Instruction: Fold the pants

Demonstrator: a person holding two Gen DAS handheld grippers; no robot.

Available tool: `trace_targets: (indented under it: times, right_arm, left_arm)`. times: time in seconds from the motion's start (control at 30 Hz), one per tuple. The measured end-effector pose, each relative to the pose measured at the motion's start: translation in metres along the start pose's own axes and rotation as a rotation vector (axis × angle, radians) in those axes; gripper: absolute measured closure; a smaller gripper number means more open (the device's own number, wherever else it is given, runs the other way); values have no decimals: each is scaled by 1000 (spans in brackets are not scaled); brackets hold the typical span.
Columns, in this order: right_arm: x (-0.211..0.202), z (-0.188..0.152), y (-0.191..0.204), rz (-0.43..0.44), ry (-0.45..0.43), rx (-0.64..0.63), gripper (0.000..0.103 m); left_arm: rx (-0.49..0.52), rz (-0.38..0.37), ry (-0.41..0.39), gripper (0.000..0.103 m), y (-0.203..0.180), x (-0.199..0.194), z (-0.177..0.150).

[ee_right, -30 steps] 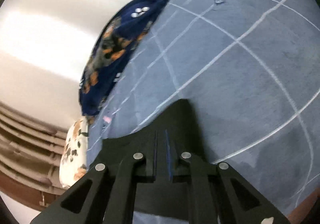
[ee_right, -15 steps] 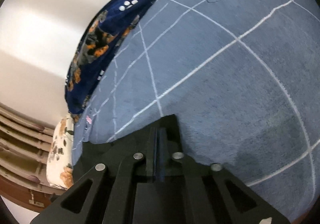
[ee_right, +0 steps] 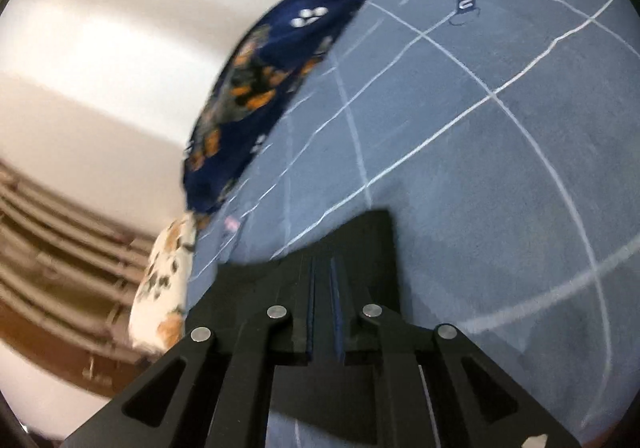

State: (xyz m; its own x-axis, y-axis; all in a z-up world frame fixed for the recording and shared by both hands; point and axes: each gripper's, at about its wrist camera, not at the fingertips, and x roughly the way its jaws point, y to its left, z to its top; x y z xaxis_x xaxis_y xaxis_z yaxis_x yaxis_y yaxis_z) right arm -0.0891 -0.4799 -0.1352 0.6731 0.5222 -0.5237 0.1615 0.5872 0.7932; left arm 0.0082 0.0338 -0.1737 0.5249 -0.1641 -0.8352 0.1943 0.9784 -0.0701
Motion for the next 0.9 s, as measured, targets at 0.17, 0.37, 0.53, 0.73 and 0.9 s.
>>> trace_targets:
  times: [0.17, 0.37, 0.53, 0.73, 0.9]
  right_arm:
    - [-5, -39, 2, 21, 59, -70, 93]
    - [6, -51, -19, -42, 97, -44, 102]
    - [12, -52, -32, -31, 91, 6, 103]
    - [8, -46, -1, -99, 88, -73, 93]
    - [3, -39, 76, -142, 73, -300, 87]
  left_arm:
    - [1, 0, 1, 0, -1, 0, 0]
    - [2, 2, 1, 0, -1, 0, 1]
    - [3, 2, 1, 0, -1, 0, 1]
    - [6, 23, -1, 0, 12, -19, 10]
    - [-92, -39, -57, 0, 64, -65, 33]
